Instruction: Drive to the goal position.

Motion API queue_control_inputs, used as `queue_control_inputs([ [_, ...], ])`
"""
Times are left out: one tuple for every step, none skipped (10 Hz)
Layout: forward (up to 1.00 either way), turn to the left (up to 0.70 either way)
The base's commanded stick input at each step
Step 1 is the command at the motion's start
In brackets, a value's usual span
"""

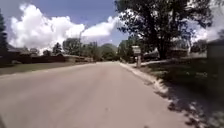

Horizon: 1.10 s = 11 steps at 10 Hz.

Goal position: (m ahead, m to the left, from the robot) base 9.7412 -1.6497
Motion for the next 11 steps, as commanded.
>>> queue_control_inputs([
  [0.7,0.32],
  [0.7,0.1],
  [0.7,0.0],
  [0.7,0.0],
  [0.7,0.0],
  [0.7,0.0],
  [0.7,0.0],
  [0.7,0.0],
  [0.7,0.0],
  [0.7,0.0],
  [0.7,0.0],
])
